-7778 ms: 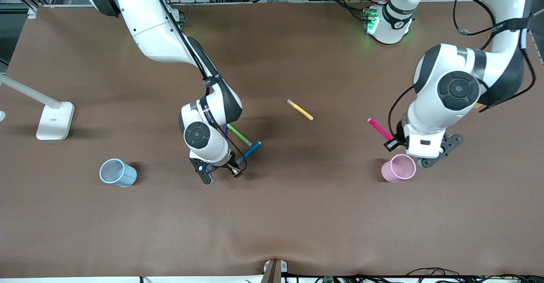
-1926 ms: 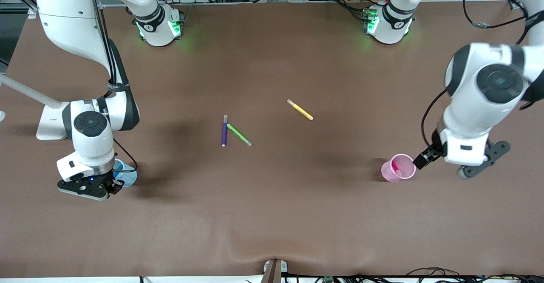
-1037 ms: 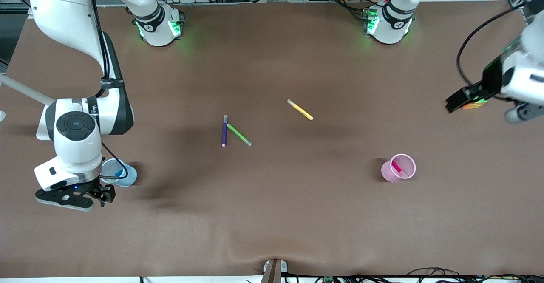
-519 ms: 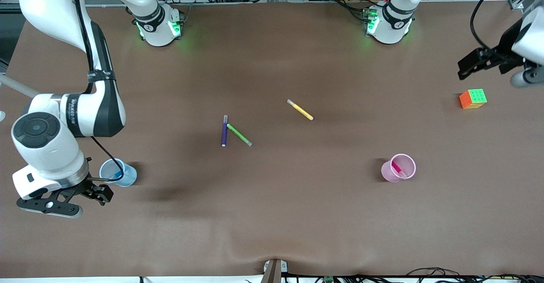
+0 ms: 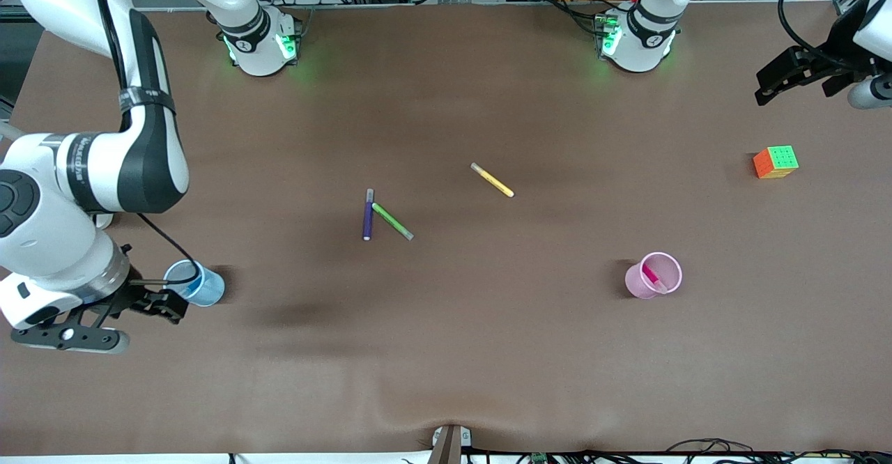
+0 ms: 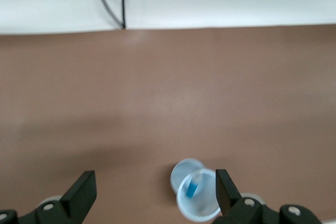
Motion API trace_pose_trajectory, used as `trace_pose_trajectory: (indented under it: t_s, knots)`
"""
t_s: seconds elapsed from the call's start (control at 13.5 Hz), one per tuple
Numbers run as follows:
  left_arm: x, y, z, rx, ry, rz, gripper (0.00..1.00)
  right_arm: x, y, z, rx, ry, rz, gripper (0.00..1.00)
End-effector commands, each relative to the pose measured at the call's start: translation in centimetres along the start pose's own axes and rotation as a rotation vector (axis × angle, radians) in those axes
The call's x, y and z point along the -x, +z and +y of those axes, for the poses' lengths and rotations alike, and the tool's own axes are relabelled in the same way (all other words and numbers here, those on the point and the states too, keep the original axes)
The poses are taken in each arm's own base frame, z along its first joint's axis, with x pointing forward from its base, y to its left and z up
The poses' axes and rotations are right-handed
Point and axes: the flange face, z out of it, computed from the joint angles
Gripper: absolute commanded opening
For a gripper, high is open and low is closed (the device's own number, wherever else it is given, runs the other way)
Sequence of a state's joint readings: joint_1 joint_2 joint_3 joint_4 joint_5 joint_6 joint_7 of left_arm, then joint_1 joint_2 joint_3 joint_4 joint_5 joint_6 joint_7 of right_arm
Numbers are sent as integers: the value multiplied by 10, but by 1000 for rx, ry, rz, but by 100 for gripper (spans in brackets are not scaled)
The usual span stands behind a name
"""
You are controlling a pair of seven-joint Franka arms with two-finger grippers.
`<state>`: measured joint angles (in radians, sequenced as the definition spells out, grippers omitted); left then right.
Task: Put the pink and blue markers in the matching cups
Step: 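Open the right gripper and withdraw it from the light blue cup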
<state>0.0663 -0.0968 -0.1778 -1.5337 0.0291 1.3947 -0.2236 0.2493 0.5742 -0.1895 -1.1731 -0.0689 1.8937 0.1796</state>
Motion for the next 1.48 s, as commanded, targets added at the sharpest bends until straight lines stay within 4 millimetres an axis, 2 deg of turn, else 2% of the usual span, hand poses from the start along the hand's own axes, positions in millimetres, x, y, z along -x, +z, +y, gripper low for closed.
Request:
trace_pose_trajectory:
  t_s: [0.0, 0.07, 0.15, 0.22, 0.3, 0.37, 0.44, 0.67, 0.74, 1.04, 1.19, 1.26, 1.33, 1.41]
  knots:
    - [14, 4, -3, 20, 12, 10, 100, 4, -21, 14, -86, 27, -86, 100]
    - [14, 4, -3, 21, 12, 13, 100, 12, -48, 24, -214, 72, -126, 100]
    - [14, 6, 0, 21, 15, 15, 100, 16, -59, 36, -335, 119, -164, 100]
    - [18, 7, 5, 19, 23, 13, 100, 16, -59, 49, -326, 131, -164, 100]
    - [20, 11, 10, 15, 22, 9, 100, 19, -65, 58, -232, 106, -153, 100]
    - [21, 9, 10, 14, 22, 15, 100, 26, -77, 56, -184, 82, -168, 100]
    - [20, 8, 10, 15, 21, 16, 100, 32, -102, 64, -179, 83, -160, 100]
    - [18, 7, 8, 20, 16, 42, 100, 53, -143, 99, -204, 111, -187, 100]
    - [18, 7, 9, 22, 17, 41, 100, 61, -162, 98, -213, 100, -175, 100]
    - [21, 13, 9, 22, 17, 46, 100, 73, -157, 144, -195, 77, -246, 100]
    - [25, 14, 9, 21, 21, 44, 100, 77, -165, 147, -199, 84, -247, 100]
    - [27, 12, 9, 21, 24, 54, 100, 87, -182, 153, -204, 88, -242, 100]
    - [28, 12, 8, 22, 21, 58, 100, 92, -186, 159, -211, 94, -244, 100]
    - [28, 14, 8, 21, 22, 55, 100, 98, -185, 157, -213, 91, -257, 100]
